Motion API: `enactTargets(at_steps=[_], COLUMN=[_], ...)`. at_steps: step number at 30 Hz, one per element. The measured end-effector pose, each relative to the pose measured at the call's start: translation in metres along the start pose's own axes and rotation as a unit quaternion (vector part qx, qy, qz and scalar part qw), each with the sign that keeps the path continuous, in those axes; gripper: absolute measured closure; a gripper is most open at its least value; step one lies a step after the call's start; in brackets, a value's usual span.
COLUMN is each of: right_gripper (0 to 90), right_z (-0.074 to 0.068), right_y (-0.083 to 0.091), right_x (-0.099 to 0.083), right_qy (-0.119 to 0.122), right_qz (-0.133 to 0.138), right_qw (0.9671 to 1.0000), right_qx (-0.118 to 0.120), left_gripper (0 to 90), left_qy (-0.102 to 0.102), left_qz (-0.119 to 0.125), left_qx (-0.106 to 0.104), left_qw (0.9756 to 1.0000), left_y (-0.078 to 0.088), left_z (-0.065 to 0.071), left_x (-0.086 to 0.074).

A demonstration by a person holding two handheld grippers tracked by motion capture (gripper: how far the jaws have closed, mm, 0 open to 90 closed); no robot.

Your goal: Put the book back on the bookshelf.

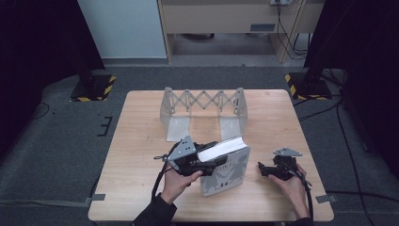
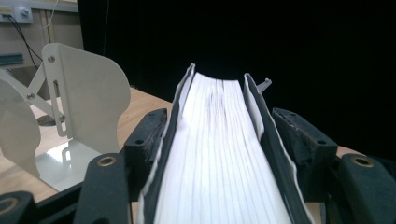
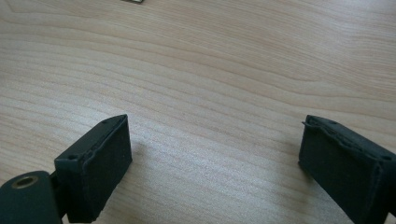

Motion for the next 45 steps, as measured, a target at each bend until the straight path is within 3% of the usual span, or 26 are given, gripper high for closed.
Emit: enactTargets(at_steps=[5, 9, 14, 22, 36, 45], right_gripper=[9.6, 9.5, 9.4, 9.3, 8.2, 7.7], right_z=[0.000, 0.000, 0.000, 0.000, 0.000, -0.001], right_y=[0.000, 0.000, 0.000, 0.000, -0.001, -0.001], right_x=[0.000, 0.000, 0.000, 0.000, 0.000, 0.000], right_qy=[-0.001, 0.000, 0.001, 0.001, -0.002, -0.002], right_qz=[0.000, 0.000, 0.000, 0.001, 0.000, -0.002], right_qw=[1.0000, 1.0000, 1.0000, 1.0000, 1.0000, 1.0000], right_qx=[-0.001, -0.001, -0.001, -0.002, -0.004, -0.004], left_gripper=[37.6, 37.9, 38.6, 38.3, 34.8, 47.8], left_qy=[-0.006, -0.011, -0.012, -0.033, -0.047, -0.039], left_qz=[-0.014, -0.037, -0.049, -0.072, -0.106, -0.104], left_qx=[-0.009, -0.018, -0.024, -0.023, -0.017, -0.034], left_qw=[0.9999, 0.9991, 0.9984, 0.9966, 0.9931, 0.9932], left_y=[-0.006, -0.013, -0.018, -0.018, -0.019, -0.018], left_z=[0.000, 0.001, 0.003, 0.006, 0.008, 0.010], left_x=[0.011, 0.014, 0.015, 0.014, 0.014, 0.014])
Point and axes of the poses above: each handheld gripper's, and its own axes: y roughly backward along the jaws, x roughly out of its top, z roughly to its right, the point moved 5 cm from there along -y, roughly forward along the jaws, and after that the axes turned 10 degrees about -y, right-handed, at the moved point
